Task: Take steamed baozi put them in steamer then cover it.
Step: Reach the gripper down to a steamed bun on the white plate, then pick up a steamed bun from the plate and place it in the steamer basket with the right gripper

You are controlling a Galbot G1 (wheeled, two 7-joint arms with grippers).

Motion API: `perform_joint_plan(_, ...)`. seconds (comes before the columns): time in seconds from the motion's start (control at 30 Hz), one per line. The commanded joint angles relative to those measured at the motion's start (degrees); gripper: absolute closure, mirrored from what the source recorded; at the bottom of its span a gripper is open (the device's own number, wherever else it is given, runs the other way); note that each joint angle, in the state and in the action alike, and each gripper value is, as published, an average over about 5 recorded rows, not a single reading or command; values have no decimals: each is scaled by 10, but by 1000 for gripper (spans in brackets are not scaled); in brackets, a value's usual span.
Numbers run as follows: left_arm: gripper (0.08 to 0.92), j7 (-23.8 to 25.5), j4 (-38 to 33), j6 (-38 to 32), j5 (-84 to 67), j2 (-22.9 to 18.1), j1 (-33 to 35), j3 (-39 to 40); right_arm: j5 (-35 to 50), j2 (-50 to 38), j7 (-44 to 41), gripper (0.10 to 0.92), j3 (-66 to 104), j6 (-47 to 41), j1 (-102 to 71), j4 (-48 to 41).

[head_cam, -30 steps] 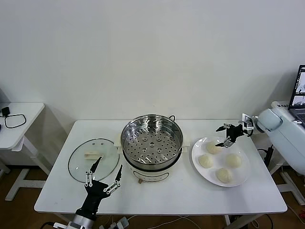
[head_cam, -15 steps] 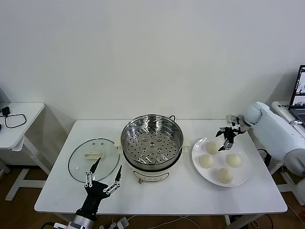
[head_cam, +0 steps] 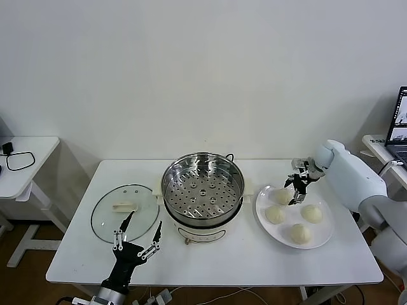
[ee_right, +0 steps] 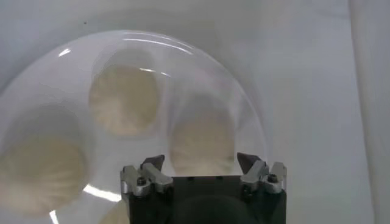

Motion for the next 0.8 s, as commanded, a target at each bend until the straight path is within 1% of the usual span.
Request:
perform_joint_plan(0.03,177,-1,1,0,0,0,0,-1,-12,12,7,309,-1,3,2,-19)
perform_joint_plan(0.17,177,-1,-1,-1,-1,0,1,-2,-12,12,10,380,-3,6,1,-13)
perform_joint_plan(0.23,177,-2,-2,0,-1,0,1,-3,-11,8,10,391,-6,7,2,-3)
perform_joint_plan(0.3,177,-2,-4,1,-2,-1,1,-3,-5,-3,7,393,-16,10,7,26)
perform_joint_plan(0.4,177,-3,-6,2,-2,-2,1,-3,7,-32,-2,390,-40,38,29,89)
perform_joint_plan(0.6,177,-3,-9,3,-2,-2,1,-2,3,-81,-27,389,-94,165,131,235)
perform_joint_plan(0.7,177,-4,-12,4,-2,-2,1,-1,41,-96,-37,389,-155,191,193,319)
perform_joint_plan(0.8,177,-4,-15,4,-2,-2,1,-1,82,-91,-43,389,-206,211,247,373)
